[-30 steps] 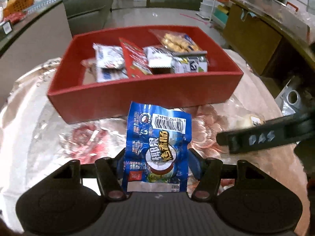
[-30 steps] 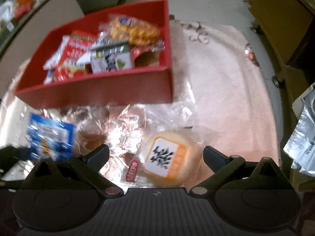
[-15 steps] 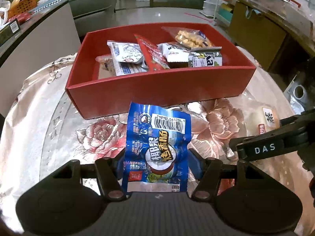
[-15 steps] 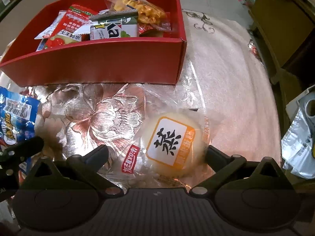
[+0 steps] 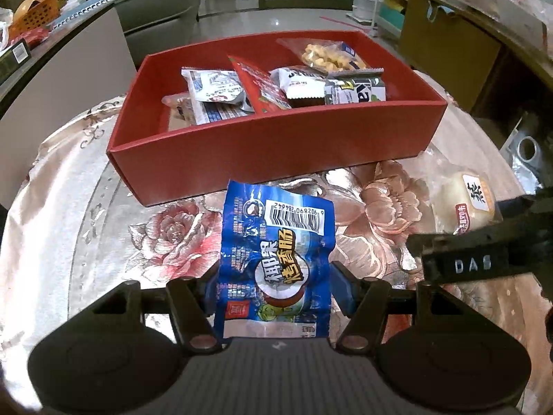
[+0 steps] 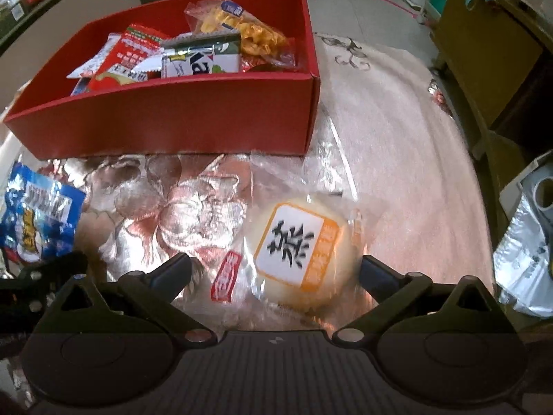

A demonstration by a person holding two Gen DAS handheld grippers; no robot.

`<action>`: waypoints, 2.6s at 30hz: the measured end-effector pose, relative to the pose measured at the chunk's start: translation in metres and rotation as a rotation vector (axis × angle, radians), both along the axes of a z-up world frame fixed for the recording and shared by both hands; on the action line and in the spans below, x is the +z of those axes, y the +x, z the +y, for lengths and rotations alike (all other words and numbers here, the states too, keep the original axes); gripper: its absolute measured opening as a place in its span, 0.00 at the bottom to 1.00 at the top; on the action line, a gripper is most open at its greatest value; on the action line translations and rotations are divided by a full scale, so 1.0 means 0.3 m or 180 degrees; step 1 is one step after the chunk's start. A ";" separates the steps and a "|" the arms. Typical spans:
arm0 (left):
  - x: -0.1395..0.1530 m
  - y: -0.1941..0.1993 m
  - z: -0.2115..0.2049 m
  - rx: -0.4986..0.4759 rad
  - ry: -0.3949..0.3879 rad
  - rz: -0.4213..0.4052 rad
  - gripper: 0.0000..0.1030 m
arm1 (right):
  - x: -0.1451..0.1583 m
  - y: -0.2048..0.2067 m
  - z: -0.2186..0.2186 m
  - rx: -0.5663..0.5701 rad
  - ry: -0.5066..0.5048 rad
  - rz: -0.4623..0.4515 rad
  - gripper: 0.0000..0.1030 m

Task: Organize snacks
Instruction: 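Grasp the round white bun bag with the right gripper and lift it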

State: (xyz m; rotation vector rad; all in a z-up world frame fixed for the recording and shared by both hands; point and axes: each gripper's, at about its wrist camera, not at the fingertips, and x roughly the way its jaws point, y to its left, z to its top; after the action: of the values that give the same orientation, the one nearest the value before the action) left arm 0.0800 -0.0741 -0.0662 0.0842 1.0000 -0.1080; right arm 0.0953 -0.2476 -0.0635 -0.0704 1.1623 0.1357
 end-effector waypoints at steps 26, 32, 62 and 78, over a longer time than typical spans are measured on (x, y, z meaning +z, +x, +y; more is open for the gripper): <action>0.083 -0.123 0.053 0.0006 -0.0020 -0.0163 0.54 | 0.121 -0.188 0.088 0.0101 0.0156 0.0038 0.85; 0.108 -0.143 0.070 0.0025 -0.0066 -0.0208 0.54 | 0.153 -0.208 0.094 0.0119 0.0237 -0.0019 0.84; 0.186 -0.056 0.124 0.0238 -0.0388 -0.0333 0.54 | 0.203 -0.102 0.051 -0.0022 0.0336 -0.0088 0.69; 0.189 -0.051 0.124 0.0210 -0.0398 -0.0333 0.54 | 0.129 -0.097 0.115 0.0251 0.0343 0.0160 0.65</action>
State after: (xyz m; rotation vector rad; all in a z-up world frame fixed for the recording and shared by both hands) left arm 0.0646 -0.0369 -0.0094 -0.0571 0.8886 -0.1045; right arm 0.0663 -0.2132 -0.0247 -0.0177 1.2008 0.2708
